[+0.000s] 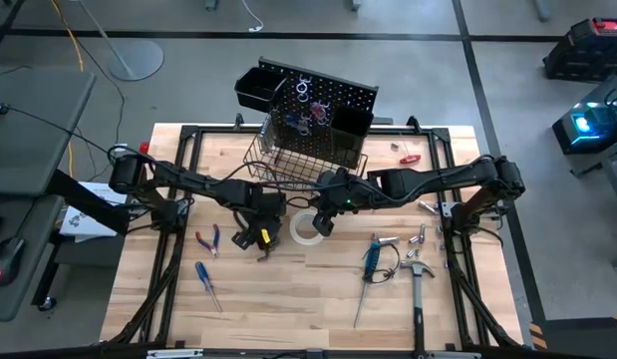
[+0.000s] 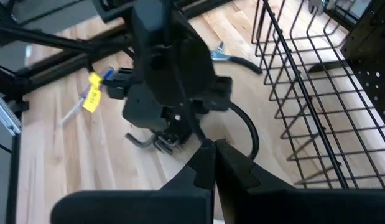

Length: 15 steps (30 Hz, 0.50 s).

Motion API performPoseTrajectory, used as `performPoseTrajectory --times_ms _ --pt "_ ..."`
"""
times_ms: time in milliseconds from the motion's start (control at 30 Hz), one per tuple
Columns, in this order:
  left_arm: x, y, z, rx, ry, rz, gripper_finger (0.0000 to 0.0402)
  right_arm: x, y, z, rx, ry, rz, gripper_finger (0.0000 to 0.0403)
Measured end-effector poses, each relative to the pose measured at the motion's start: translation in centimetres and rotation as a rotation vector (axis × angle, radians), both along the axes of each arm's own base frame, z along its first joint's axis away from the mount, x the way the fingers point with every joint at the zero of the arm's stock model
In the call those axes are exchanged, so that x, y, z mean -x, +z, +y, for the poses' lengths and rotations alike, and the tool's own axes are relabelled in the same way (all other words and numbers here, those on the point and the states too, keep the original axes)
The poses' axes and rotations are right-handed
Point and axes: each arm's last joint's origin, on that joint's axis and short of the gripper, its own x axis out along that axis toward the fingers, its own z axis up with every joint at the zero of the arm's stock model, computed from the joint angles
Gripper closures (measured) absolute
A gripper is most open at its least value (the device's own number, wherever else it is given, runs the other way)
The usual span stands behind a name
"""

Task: Hang tools onto peg board
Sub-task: Put the allen wrench set in the wire basket on the pegboard

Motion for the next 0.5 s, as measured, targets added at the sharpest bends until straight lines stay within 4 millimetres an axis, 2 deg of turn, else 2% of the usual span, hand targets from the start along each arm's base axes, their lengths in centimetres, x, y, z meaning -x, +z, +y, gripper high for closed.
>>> performPoseTrajectory --times_ms 200,367,500 --pt "1.0 0.7 -0.2 0.029 0.242 0.099 0.0116 0.1 -0.1 0.0 0.002 0.000 0.016 0.0402" --pt "2.6 2.6 -0.6 0.018 0.256 0.147 0.0116 0.1 -0.1 0.0 0.022 0.017 0.019 0.0402" --pt "3.0 4.8 -1.1 -0.017 0.193 0.051 0.0116 0.1 -0.1 0.0 0.030 0.024 0.021 0.0402"
